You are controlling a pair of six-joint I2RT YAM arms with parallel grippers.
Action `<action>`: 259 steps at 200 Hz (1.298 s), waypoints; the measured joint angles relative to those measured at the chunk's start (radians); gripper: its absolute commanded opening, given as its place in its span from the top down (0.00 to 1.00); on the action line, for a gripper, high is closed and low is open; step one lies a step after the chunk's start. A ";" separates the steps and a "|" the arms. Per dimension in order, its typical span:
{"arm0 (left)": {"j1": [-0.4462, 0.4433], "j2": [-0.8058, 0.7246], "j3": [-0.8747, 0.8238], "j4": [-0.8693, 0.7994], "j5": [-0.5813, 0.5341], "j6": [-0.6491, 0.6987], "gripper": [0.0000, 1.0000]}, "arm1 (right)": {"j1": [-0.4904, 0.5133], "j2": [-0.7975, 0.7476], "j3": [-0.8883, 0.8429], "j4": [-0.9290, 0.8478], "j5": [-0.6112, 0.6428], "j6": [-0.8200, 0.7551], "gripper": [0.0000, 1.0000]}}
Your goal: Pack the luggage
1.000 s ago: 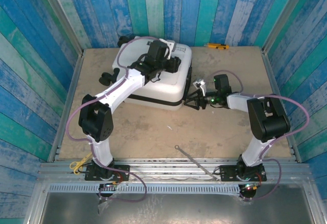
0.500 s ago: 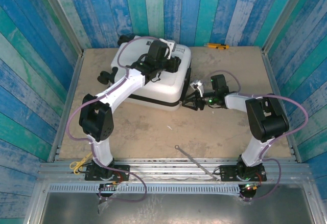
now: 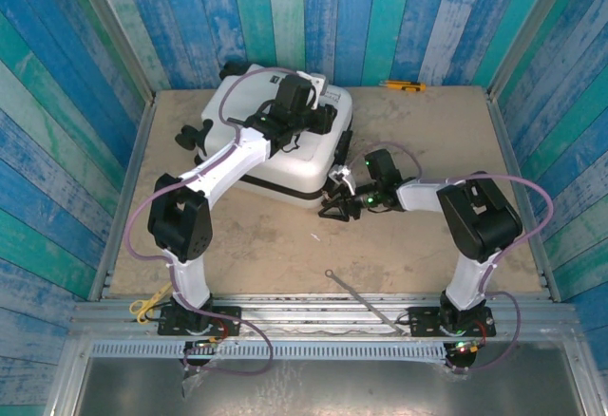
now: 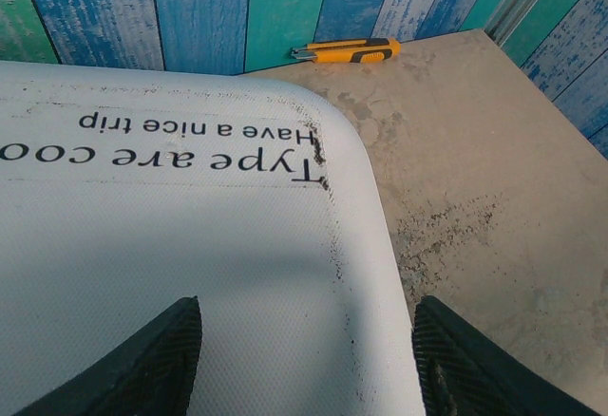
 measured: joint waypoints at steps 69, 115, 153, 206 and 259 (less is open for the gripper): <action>0.000 0.001 0.000 0.000 0.000 0.001 0.39 | 0.005 -0.005 -0.048 0.121 0.058 0.093 0.44; 0.000 0.001 0.000 0.000 -0.003 0.011 0.39 | 0.005 -0.006 -0.046 0.124 0.061 0.110 0.49; 0.000 0.001 -0.002 0.000 -0.004 0.013 0.40 | 0.005 -0.012 -0.043 0.122 0.064 0.117 0.59; 0.000 0.000 -0.023 0.029 -0.007 0.015 0.42 | 0.005 -0.036 -0.030 0.101 0.093 0.117 0.84; 0.000 -0.005 -0.076 0.121 -0.007 0.019 0.46 | 0.020 -0.067 0.003 0.014 0.148 0.109 0.99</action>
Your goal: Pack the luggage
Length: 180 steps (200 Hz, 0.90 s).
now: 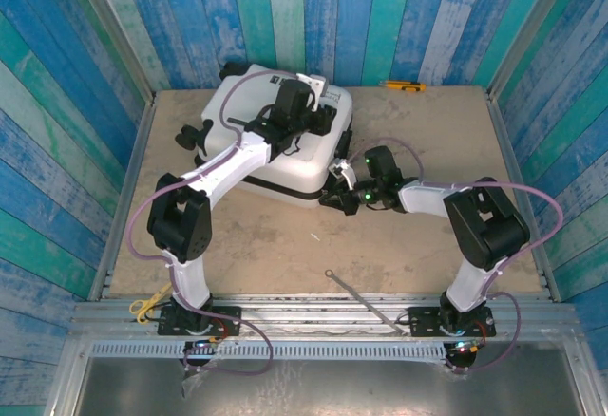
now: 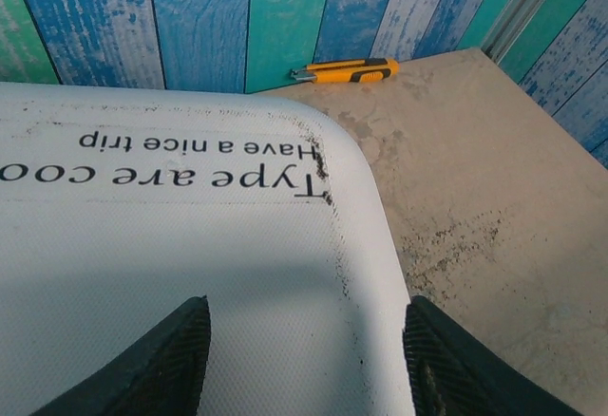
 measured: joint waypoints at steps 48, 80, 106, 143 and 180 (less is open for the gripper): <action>0.002 -0.111 -0.196 0.148 0.035 -0.013 0.53 | 0.003 -0.032 0.064 -0.180 0.117 -0.047 0.99; -0.005 -0.240 -0.367 0.224 0.053 -0.038 0.56 | 0.004 -0.056 0.111 -0.294 0.234 -0.087 0.99; -0.048 -0.378 -0.519 0.273 0.053 -0.058 0.56 | 0.011 -0.076 0.132 -0.359 0.290 -0.106 1.00; -0.135 -0.557 -0.690 0.286 0.065 -0.077 0.55 | 0.011 -0.074 0.185 -0.452 0.324 -0.138 0.99; -0.177 -0.583 -0.730 0.232 0.088 -0.072 0.55 | 0.001 -0.038 0.269 -0.557 0.353 -0.157 1.00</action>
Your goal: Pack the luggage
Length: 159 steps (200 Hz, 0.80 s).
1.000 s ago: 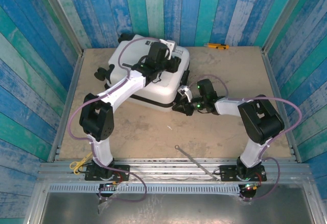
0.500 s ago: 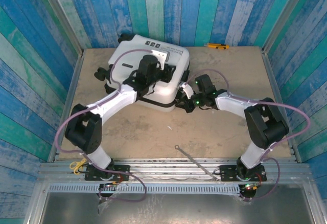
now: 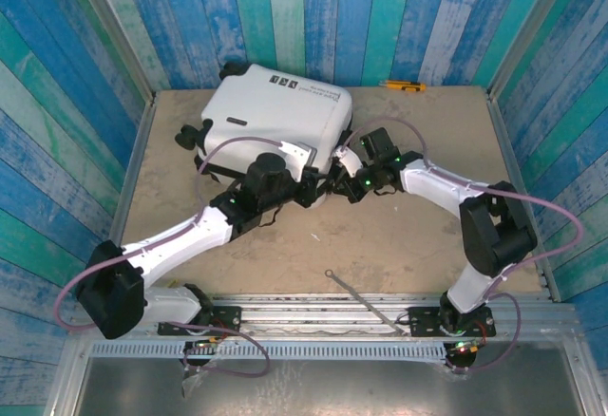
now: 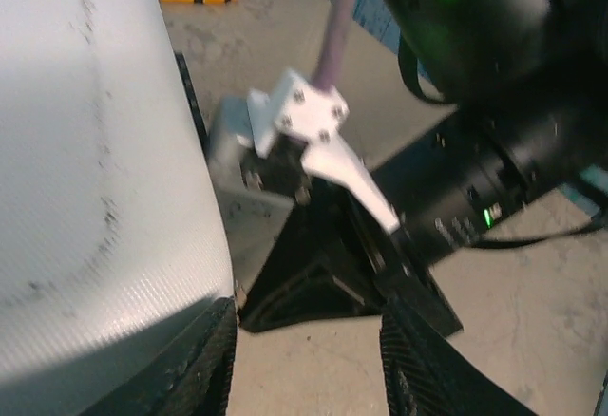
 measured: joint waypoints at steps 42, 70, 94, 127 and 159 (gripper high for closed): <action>-0.001 0.002 -0.003 -0.024 -0.004 0.008 0.56 | -0.017 0.047 0.086 -0.069 0.047 -0.005 1.00; -0.008 0.015 -0.003 -0.023 -0.020 0.015 0.56 | -0.029 0.076 0.133 -0.099 0.072 -0.015 0.99; -0.020 0.026 -0.004 -0.020 -0.034 0.016 0.57 | -0.047 0.094 0.148 -0.087 0.069 -0.027 1.00; -0.032 0.030 -0.008 0.009 -0.071 0.000 0.60 | -0.065 0.107 0.148 -0.036 0.048 -0.039 0.99; -0.080 0.046 -0.007 0.090 -0.158 -0.076 0.64 | -0.074 0.110 0.124 0.032 0.010 -0.009 0.99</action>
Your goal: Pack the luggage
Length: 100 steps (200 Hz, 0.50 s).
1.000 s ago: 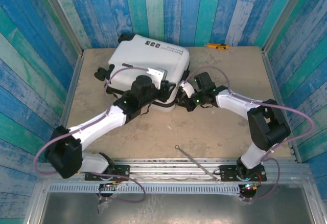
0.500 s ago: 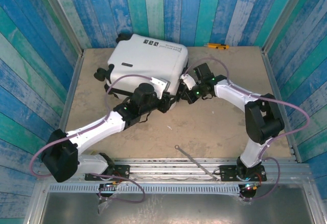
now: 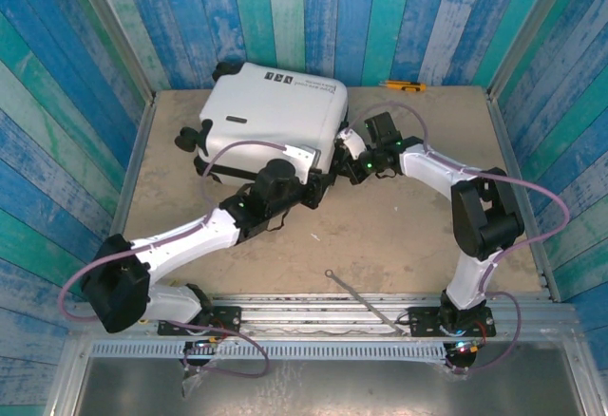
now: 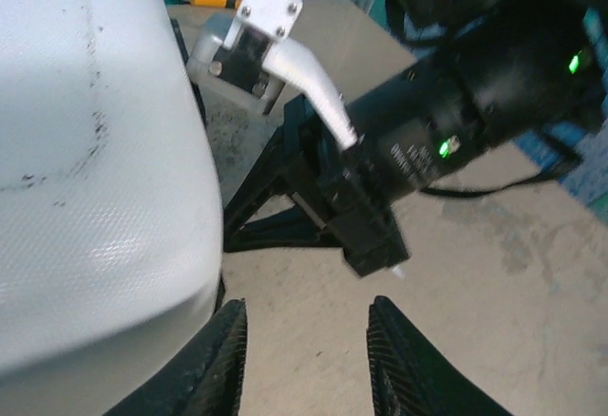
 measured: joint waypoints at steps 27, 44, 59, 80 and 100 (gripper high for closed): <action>-0.072 0.085 0.053 0.045 -0.066 -0.058 0.68 | -0.004 0.003 -0.011 0.031 -0.016 0.030 1.00; -0.128 0.167 0.134 0.038 -0.120 -0.090 0.73 | -0.005 0.006 -0.011 0.036 -0.022 0.044 1.00; -0.170 0.218 0.188 0.035 -0.177 -0.135 0.80 | -0.010 0.008 -0.011 0.037 -0.031 0.056 0.99; -0.198 0.242 0.201 0.035 -0.263 -0.224 0.87 | -0.023 0.012 -0.011 0.053 -0.043 0.078 1.00; -0.195 0.270 0.200 0.036 -0.371 -0.312 0.95 | -0.034 0.014 -0.013 0.071 -0.055 0.093 0.99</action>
